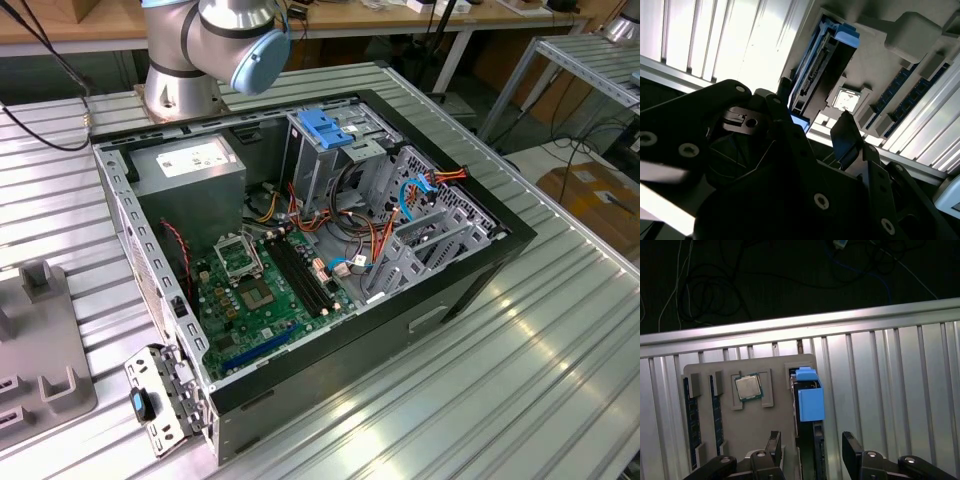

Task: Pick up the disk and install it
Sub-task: 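Pick up the disk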

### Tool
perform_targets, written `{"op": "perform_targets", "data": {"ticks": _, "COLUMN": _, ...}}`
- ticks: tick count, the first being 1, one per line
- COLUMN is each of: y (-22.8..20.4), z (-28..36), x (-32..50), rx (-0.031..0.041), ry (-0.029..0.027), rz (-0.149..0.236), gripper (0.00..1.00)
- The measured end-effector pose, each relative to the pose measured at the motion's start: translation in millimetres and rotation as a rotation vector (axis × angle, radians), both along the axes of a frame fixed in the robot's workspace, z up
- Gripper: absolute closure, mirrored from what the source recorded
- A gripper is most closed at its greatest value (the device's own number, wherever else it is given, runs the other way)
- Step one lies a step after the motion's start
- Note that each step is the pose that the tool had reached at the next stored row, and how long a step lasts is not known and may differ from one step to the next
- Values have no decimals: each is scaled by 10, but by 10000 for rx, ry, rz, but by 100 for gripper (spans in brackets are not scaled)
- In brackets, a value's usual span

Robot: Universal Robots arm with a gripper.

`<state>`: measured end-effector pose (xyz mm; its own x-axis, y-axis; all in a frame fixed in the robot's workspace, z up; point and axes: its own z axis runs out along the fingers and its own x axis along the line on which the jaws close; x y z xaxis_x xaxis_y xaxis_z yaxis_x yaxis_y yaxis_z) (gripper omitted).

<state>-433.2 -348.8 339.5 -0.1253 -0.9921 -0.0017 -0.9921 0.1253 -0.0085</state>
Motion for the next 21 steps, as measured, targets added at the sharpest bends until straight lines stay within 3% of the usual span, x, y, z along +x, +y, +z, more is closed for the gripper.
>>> {"op": "perform_targets", "data": {"ticks": 5, "y": 0, "z": -26, "x": -5, "rx": 0, "ry": -2, "rz": 2, "gripper": 40}}
{"op": "perform_targets", "data": {"ticks": 13, "y": 0, "z": -129, "x": -25, "rx": -6, "ry": -4, "rz": 61, "gripper": 40}}
{"op": "perform_targets", "data": {"ticks": 15, "y": 0, "z": -170, "x": -26, "rx": -39, "ry": -3, "rz": 113, "gripper": 40}}
{"op": "perform_targets", "data": {"ticks": 21, "y": 0, "z": -188, "x": -26, "rx": -56, "ry": -3, "rz": 122, "gripper": 40}}
